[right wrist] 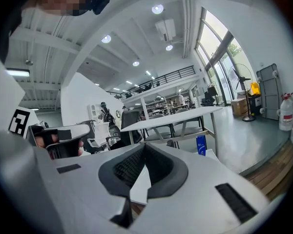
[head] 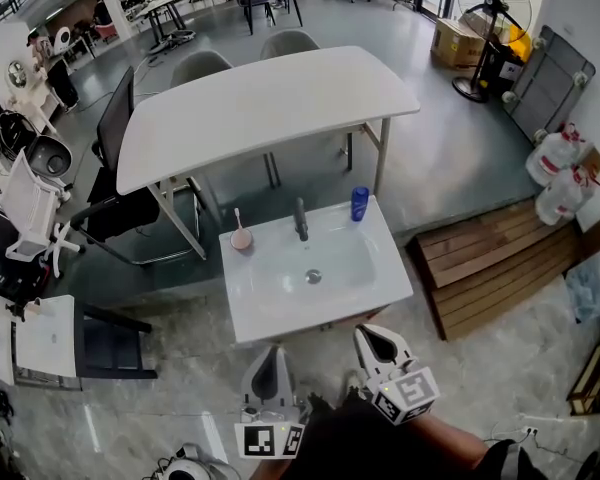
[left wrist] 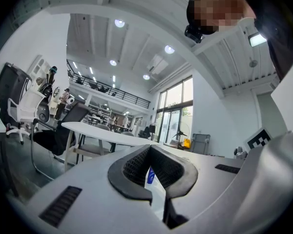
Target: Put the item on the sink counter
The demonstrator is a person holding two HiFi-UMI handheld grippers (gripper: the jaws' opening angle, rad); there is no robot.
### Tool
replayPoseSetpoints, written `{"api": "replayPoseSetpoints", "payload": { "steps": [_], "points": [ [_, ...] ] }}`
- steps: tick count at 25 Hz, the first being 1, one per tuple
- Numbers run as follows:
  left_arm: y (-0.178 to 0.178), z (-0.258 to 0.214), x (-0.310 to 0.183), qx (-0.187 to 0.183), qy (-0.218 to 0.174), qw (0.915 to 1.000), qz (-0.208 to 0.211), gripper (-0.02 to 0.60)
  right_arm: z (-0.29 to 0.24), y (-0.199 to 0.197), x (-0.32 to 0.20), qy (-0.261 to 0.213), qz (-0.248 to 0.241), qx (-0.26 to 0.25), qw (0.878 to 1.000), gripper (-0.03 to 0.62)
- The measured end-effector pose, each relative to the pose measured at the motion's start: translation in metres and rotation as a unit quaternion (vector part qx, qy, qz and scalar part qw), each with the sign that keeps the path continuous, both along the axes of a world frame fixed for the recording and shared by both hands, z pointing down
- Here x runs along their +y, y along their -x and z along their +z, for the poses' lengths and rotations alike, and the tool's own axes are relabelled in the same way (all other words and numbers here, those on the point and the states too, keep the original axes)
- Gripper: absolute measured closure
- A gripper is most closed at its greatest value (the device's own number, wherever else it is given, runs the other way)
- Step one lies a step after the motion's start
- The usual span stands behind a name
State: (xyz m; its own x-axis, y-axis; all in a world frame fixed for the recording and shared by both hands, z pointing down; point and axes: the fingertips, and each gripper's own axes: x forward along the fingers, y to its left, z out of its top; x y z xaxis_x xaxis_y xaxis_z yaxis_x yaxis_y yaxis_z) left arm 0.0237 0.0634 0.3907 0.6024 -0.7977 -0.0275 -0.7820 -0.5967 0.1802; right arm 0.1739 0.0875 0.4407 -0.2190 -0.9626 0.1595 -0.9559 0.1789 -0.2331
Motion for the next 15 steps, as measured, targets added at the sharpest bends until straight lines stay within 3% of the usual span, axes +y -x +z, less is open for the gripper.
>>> {"api": "replayPoseSetpoints", "payload": {
  "steps": [15],
  "points": [
    [-0.0043, 0.0032, -0.0068, 0.002, 0.004, 1.0, 0.003, 0.566, -0.0033, 0.0015, -0.0078, -0.009, -0.009, 0.005, 1.0, 0.585]
  ]
}}
